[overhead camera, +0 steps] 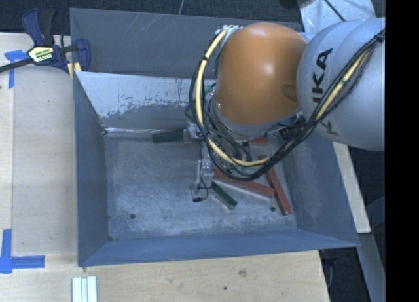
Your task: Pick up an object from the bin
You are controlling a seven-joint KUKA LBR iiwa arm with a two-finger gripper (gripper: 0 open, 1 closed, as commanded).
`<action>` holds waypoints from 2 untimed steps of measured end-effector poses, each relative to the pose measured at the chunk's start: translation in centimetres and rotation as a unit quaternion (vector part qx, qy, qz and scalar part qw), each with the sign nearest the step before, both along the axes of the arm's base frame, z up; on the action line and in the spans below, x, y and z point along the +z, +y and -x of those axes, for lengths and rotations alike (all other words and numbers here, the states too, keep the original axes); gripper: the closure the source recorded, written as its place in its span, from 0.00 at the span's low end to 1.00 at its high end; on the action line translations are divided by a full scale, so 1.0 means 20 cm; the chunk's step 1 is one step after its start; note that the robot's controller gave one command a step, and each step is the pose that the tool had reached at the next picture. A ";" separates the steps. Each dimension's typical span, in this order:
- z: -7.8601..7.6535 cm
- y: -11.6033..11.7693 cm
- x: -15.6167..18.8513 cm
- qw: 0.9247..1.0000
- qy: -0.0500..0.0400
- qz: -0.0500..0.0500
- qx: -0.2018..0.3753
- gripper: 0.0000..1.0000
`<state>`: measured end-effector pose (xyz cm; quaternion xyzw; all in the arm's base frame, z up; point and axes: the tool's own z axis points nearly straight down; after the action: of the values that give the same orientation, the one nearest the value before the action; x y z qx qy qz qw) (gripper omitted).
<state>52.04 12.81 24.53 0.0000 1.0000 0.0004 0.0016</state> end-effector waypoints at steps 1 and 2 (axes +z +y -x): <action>0.06 -0.40 -0.41 1.000 -0.002 0.000 0.020 0.00; -0.32 -0.44 -0.43 1.000 0.001 0.001 0.006 0.00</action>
Offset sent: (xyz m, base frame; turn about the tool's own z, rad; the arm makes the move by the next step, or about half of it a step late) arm 0.0836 -0.0846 -0.0853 -0.0038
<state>58.40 4.07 15.84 -0.0062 1.0000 -0.0001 0.0011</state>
